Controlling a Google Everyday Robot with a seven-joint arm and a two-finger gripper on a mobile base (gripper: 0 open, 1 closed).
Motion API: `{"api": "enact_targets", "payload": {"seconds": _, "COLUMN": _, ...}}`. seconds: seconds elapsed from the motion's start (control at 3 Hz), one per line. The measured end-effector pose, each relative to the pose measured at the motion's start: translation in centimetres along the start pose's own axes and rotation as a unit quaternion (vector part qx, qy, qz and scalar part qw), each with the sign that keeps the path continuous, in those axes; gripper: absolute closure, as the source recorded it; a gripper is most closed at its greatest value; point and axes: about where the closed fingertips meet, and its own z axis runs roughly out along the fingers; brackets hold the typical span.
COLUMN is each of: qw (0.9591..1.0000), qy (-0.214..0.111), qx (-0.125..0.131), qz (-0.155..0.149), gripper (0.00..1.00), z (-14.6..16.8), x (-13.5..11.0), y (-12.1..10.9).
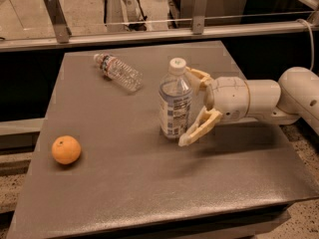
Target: Place blue plastic bottle upright
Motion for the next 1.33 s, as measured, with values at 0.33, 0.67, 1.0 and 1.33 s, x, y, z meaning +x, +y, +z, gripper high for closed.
{"api": "enact_targets", "payload": {"seconds": 0.33, "qw": 1.0, "qy": 0.001, "qx": 0.001, "qz": 0.0, "gripper": 0.0, "z": -0.3, "x": 0.1, "y": 0.1}}
{"api": "enact_targets", "payload": {"seconds": 0.67, "qw": 0.9997, "qy": 0.022, "qx": 0.013, "qz": -0.001, "gripper": 0.0, "z": -3.0, "x": -0.1, "y": 0.6}}
{"api": "enact_targets", "payload": {"seconds": 1.0, "qw": 0.9981, "qy": 0.035, "qx": 0.05, "qz": -0.006, "gripper": 0.0, "z": -7.2, "x": -1.1, "y": 2.1}}
{"api": "enact_targets", "payload": {"seconds": 1.33, "qw": 0.9915, "qy": 0.025, "qx": 0.127, "qz": -0.014, "gripper": 0.0, "z": -13.4, "x": -2.0, "y": 4.3}}
